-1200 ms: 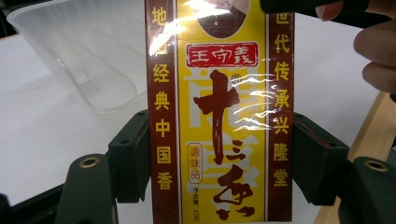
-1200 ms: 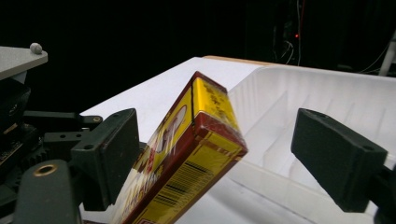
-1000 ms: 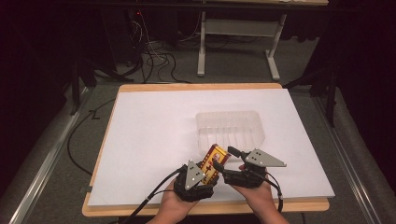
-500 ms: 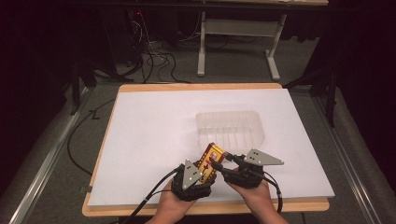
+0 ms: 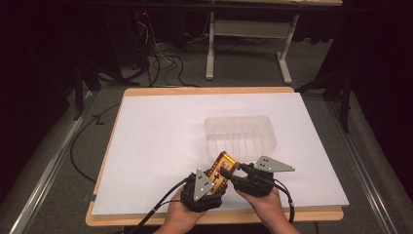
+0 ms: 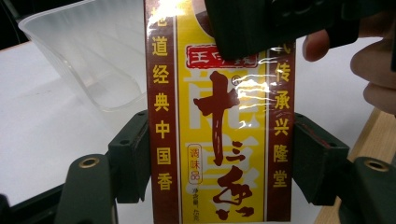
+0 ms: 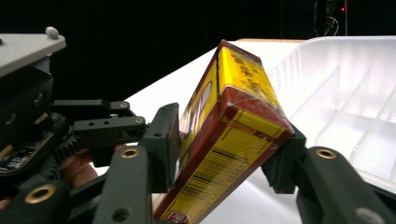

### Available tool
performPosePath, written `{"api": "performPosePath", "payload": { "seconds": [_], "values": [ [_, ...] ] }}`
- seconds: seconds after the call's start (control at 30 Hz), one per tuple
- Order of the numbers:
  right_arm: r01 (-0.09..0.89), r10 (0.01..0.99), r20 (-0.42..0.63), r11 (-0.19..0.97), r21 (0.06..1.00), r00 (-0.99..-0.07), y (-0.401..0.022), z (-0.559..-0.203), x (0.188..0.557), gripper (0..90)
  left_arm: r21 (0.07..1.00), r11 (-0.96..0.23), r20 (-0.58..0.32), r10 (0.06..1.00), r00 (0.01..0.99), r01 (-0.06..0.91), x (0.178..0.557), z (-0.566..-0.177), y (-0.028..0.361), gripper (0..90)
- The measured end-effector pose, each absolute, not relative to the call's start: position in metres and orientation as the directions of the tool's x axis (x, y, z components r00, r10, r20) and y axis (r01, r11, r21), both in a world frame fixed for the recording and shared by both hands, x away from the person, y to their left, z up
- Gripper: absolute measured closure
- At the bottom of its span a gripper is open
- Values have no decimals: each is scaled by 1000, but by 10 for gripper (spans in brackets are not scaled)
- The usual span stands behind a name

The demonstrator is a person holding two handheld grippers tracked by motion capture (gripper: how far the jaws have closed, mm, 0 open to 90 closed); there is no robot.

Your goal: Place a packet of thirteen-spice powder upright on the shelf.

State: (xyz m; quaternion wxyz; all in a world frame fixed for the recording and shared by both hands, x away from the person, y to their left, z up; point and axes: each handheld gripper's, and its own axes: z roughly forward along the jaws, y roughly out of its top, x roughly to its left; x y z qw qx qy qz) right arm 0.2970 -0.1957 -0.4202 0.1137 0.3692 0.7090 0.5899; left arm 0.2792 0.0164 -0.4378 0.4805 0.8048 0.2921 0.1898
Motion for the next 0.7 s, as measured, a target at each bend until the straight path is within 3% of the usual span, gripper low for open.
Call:
{"api": "performPosePath", "payload": {
  "seconds": [0.3, 0.53, 0.7],
  "values": [
    [365, 665, 240, 54, 929, -708, -192, -418, 293, 674, 858, -386, -16, 642, 767, 340, 286, -442, 15, 296],
    [337, 719, 207, 41, 941, -663, -203, -412, 291, 681, 865, -346, -63, 645, 762, 364, 289, -438, 27, 257],
    [317, 754, 176, 44, 947, -633, -213, -411, 292, 681, 866, -350, -47, 653, 756, 356, 294, -438, 37, 257]
  ]
}}
